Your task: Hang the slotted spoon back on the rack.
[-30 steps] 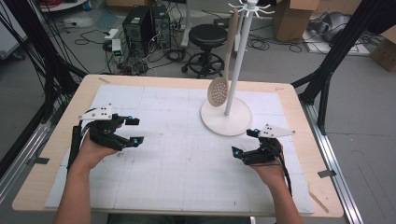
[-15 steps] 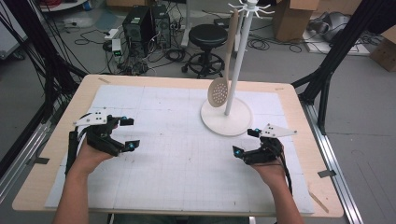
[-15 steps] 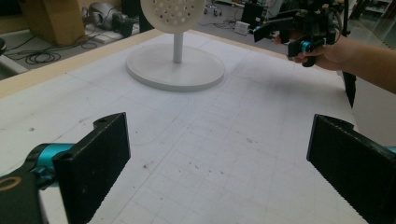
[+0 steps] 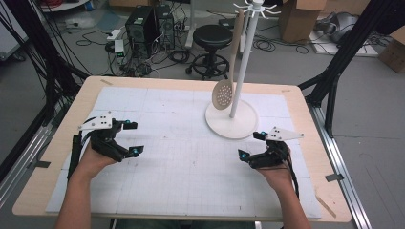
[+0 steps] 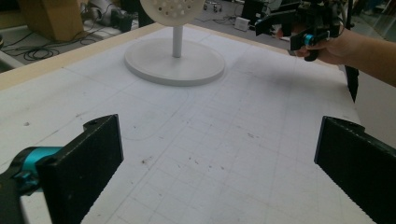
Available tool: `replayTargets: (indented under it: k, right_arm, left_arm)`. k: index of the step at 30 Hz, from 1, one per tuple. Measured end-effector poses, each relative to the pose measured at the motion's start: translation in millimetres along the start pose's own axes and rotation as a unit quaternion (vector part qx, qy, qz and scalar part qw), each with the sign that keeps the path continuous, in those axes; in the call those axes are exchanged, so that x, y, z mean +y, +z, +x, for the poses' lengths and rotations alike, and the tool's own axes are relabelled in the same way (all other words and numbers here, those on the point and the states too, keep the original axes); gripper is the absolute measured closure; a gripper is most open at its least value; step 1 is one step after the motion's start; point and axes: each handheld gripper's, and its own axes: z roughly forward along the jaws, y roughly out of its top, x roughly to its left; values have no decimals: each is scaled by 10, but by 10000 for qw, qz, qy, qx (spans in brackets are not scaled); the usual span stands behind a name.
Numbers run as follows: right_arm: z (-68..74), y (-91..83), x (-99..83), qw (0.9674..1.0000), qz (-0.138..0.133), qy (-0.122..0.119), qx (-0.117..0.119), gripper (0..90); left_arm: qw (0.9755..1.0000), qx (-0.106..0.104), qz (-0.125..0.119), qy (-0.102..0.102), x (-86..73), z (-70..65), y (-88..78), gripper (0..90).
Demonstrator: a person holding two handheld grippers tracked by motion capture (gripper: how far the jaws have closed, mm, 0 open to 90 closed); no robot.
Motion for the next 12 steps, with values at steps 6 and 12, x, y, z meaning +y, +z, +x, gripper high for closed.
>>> replayTargets:
  k: [6,12]
  right_arm:
    - [8,9,-2,10000,27,-9,11,20]
    - [13,13,-2,10000,49,-9,6,20]
  left_arm:
    - [10000,-33,-53,-21,7,-1,-15,17]
    - [10000,-8,-6,-91,-9,19,-6,17]
